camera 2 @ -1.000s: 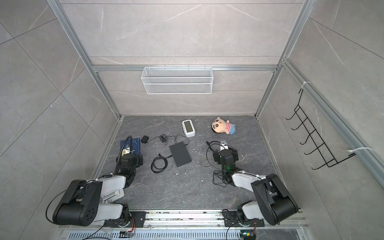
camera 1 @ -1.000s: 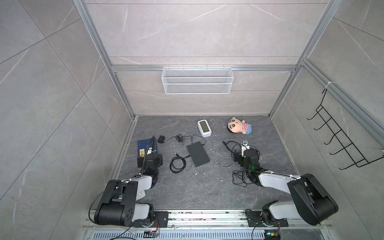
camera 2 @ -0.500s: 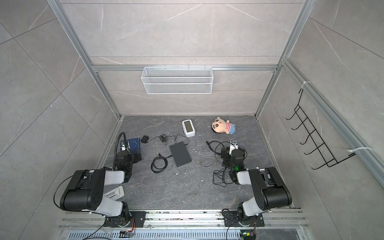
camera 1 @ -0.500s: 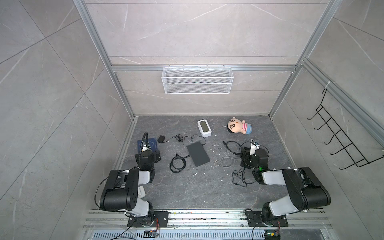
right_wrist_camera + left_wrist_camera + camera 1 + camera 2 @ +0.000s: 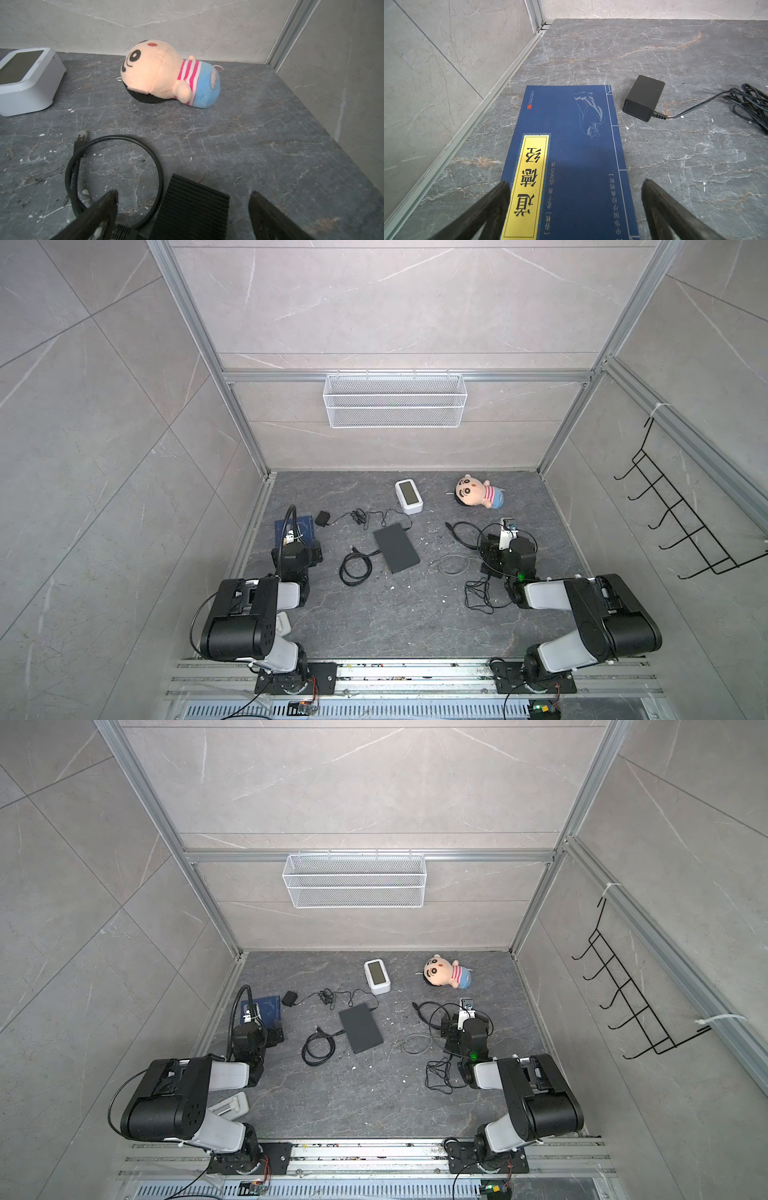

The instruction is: Insert the plug into the switch port

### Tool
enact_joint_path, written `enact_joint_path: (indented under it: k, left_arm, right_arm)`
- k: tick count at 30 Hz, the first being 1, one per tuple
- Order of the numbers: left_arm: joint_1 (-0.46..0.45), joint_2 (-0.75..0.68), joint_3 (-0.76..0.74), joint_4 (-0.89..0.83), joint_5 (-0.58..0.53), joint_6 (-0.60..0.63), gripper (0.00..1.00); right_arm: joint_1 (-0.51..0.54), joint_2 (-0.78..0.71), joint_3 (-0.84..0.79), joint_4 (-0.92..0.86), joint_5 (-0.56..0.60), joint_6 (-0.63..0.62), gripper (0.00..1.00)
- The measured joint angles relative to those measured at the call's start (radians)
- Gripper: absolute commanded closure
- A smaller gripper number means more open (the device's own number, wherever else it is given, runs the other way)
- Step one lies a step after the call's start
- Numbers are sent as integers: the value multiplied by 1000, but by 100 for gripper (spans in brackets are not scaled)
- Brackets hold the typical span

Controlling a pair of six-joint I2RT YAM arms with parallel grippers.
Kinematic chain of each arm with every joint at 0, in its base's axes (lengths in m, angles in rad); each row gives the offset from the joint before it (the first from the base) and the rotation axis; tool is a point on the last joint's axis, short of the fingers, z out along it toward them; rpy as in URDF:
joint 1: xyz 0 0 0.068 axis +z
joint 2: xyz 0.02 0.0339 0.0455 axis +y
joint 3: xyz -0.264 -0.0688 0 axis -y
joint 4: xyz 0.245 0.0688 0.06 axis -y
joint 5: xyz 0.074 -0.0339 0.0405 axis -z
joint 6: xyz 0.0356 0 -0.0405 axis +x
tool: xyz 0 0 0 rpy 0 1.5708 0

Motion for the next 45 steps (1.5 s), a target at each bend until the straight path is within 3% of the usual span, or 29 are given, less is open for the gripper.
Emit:
enact_joint_path:
  k: [24,29,37,45]
  left_arm:
    - [7,0,-8,13,0,-12,0]
    - [14,0,-9,19,118,17,0]
    - [22,0,-8,19,42,-16,0]
    - [22,0,-8,18,35,-19,0]
  right_arm:
    - [0,0,0,0,-6,0,1]
    - [0,0,0,0,-6,0,1]
    - [0,0,0,0,-6,0,1]
    - [0,0,0,0,-6,0,1]
